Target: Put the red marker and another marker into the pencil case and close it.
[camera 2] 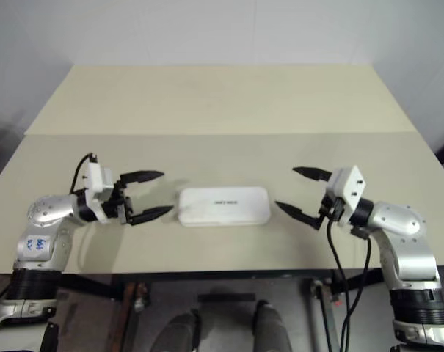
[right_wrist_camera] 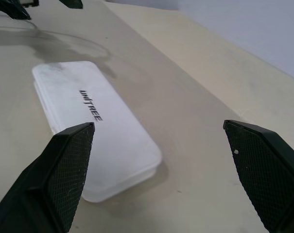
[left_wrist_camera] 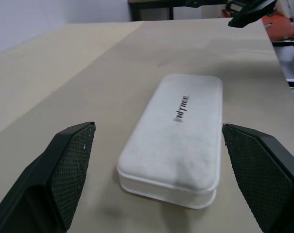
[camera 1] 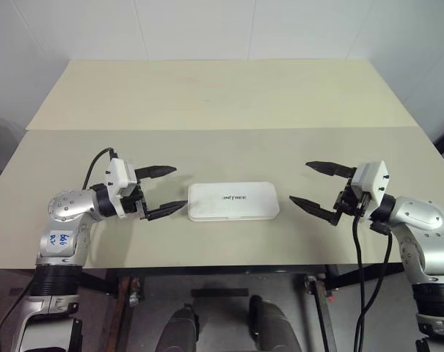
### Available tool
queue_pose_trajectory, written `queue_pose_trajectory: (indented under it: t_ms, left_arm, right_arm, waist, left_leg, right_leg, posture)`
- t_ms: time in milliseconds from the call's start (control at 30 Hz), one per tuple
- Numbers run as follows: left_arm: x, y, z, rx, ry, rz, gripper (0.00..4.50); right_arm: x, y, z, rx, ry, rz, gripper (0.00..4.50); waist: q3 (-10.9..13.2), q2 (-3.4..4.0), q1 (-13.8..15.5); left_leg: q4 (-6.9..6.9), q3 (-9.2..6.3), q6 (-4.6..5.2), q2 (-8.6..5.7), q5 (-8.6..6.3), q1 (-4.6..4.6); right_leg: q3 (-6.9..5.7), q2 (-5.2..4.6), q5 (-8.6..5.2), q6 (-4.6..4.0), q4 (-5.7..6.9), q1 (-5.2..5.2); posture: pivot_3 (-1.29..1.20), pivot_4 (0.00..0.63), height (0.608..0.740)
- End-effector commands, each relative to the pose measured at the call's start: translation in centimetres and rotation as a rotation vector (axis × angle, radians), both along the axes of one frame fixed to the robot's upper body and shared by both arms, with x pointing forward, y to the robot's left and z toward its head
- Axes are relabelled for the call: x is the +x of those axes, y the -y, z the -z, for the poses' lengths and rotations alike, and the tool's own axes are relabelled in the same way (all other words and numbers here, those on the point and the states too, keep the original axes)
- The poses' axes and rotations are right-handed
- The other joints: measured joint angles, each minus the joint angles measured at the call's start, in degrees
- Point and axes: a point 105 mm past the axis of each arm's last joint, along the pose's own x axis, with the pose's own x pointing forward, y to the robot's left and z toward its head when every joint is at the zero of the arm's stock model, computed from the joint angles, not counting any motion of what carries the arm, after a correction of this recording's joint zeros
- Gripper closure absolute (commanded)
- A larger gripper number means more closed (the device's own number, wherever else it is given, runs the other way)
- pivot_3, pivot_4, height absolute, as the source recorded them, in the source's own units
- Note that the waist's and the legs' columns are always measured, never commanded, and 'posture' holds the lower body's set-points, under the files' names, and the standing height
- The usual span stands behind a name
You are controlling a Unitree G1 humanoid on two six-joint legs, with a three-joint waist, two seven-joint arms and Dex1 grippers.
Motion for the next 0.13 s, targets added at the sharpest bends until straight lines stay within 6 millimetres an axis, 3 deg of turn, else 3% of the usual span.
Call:
queue_pose_trajectory:
  t_ms: [33, 133]
  left_arm:
    - [-0.2, -0.5, -1.0, 0.021, 0.069, -0.022, 0.02]
    - [-0.1, -0.2, -1.2, -0.007, 0.063, -0.029, 0.02]
  right_arm:
    - [-0.4, 0.3, -1.5, -0.007, 0.058, 0.007, 0.00]
    - [-0.3, -0.7, -2.2, 0.005, 0.074, -0.008, 0.00]
  waist:
    - [0.00, 0.00, 0.03]
    - [0.00, 0.00, 0.05]
  left_leg:
    - [0.00, 0.00, 0.00, 0.00, 0.00, 0.01]
    - [0.02, 0.00, 0.00, 0.00, 0.00, 0.01]
  right_leg:
    - [0.00, 0.00, 0.00, 0.00, 0.02, 0.00]
    - [0.00, 0.00, 0.00, 0.00, 0.01, 0.00]
  posture:
    - [0.00, 0.150, 0.740]
    - [0.00, 0.150, 0.740]
